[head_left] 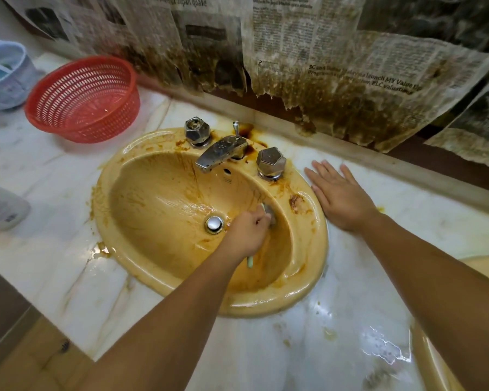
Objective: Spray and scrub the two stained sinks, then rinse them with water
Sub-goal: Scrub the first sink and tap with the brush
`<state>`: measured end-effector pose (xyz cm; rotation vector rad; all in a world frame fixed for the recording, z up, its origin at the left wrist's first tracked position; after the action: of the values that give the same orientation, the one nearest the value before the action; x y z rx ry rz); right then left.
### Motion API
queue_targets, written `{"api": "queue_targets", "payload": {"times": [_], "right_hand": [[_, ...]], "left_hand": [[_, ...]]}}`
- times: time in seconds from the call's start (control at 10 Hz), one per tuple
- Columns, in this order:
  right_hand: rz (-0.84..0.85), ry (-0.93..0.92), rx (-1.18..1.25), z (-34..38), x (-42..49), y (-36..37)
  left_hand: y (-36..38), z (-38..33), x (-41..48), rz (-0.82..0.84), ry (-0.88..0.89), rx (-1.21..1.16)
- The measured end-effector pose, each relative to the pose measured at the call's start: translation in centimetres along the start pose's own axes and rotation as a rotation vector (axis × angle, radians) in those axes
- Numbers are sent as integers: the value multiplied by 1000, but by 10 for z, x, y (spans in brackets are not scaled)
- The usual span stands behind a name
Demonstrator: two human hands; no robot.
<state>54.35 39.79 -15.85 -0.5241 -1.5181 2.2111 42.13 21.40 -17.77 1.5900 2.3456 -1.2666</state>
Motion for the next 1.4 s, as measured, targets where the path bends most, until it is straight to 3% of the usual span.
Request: {"api": "queue_targets", "payload": {"times": [0.2,0.4,0.6,0.7,0.8,0.9,1.0,1.1,1.2,1.3,1.4], "right_hand": [[-26,13,-20,-2,0,1],[-34,17,-29,-2,-1,0],[-44,11,-24,-1,-1,-1],[-47,17,-24,-1,-2,-1],[-50,15,-28,-2,-2,-1],[-48,10,-22,-2,-2,-1],[-56,10,-18,-2,-3,-2],[-61,16,-12,-2,-3,-3],[-60,16,-16,-2,-2,-2],[-61,12,-13,-2,-2,-2],[-62,14,-16,-2,-3,-2]], "left_hand": [[30,41,-17,170,-209,294],[-8,-6,8,-171,-70,-192],[32,82,8,229,-134,723],[19,95,19,279,-183,822],[33,51,18,167,-31,549],[34,55,15,144,-27,468],[4,97,27,95,-189,613],[-8,92,38,-15,-224,579],[23,68,37,103,-38,576],[14,78,24,139,-41,702],[1,82,24,99,-285,584]]}}
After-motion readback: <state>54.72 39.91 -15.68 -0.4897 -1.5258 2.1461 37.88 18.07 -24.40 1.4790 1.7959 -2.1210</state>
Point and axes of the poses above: each hand's wrist, its own x-axis towards the middle knuckle, its own y-axis out of the palm, z = x × y, the point moved 10 cm from there along x, towards the middle knuckle, and after that the axes turned 7 degrees about x, right-handed, at the moved point
